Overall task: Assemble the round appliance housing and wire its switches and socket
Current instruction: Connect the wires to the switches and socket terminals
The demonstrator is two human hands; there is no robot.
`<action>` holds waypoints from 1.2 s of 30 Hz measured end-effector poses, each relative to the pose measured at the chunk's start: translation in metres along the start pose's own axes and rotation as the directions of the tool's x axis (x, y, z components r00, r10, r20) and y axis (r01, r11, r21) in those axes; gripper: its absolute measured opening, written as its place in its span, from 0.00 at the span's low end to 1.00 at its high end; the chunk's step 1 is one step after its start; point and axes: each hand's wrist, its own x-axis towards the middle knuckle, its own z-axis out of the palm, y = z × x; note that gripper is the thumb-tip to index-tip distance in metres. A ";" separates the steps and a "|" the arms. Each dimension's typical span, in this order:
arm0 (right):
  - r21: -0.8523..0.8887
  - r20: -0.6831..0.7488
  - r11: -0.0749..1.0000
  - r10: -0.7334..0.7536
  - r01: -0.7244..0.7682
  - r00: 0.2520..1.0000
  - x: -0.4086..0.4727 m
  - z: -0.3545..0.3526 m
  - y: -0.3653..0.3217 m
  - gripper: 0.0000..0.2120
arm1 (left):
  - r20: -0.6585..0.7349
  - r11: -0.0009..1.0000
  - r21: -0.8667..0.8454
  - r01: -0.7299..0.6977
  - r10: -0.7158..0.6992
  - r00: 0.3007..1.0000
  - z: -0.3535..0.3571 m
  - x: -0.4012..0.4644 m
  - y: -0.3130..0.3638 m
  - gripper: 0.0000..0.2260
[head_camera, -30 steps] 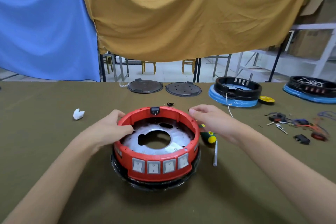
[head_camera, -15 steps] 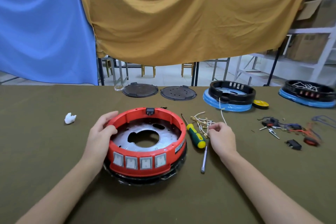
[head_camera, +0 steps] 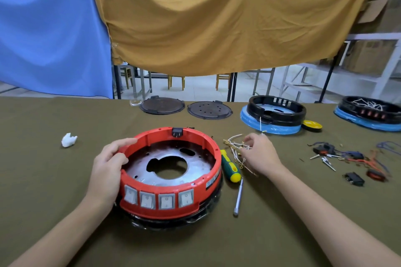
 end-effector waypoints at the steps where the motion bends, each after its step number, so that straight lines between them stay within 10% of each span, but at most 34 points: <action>1: -0.053 -0.007 0.998 -0.025 0.025 1.000 0.002 0.003 0.000 0.11 | 0.000 1.000 -0.003 -0.014 0.014 1.000 0.002 0.001 -0.001 0.22; 14: -0.073 -0.275 0.988 -0.150 0.135 0.950 0.002 0.000 0.008 0.07 | -0.007 0.999 -0.034 -0.008 0.008 1.000 0.005 0.005 -0.005 0.23; 24: -0.181 0.185 0.971 -0.121 0.155 0.975 -0.011 -0.007 0.003 0.15 | 0.005 1.000 0.018 0.000 0.000 1.000 0.004 0.005 -0.003 0.21; 30: -0.225 0.170 0.969 -0.068 0.106 0.983 -0.004 -0.029 0.018 0.04 | 0.012 1.000 0.024 0.001 -0.001 1.000 0.003 0.005 -0.002 0.20; 36: 0.346 0.243 0.903 0.175 -0.254 0.954 0.001 -0.032 0.023 0.01 | 0.016 1.000 0.021 0.001 -0.001 1.000 0.003 0.005 -0.001 0.20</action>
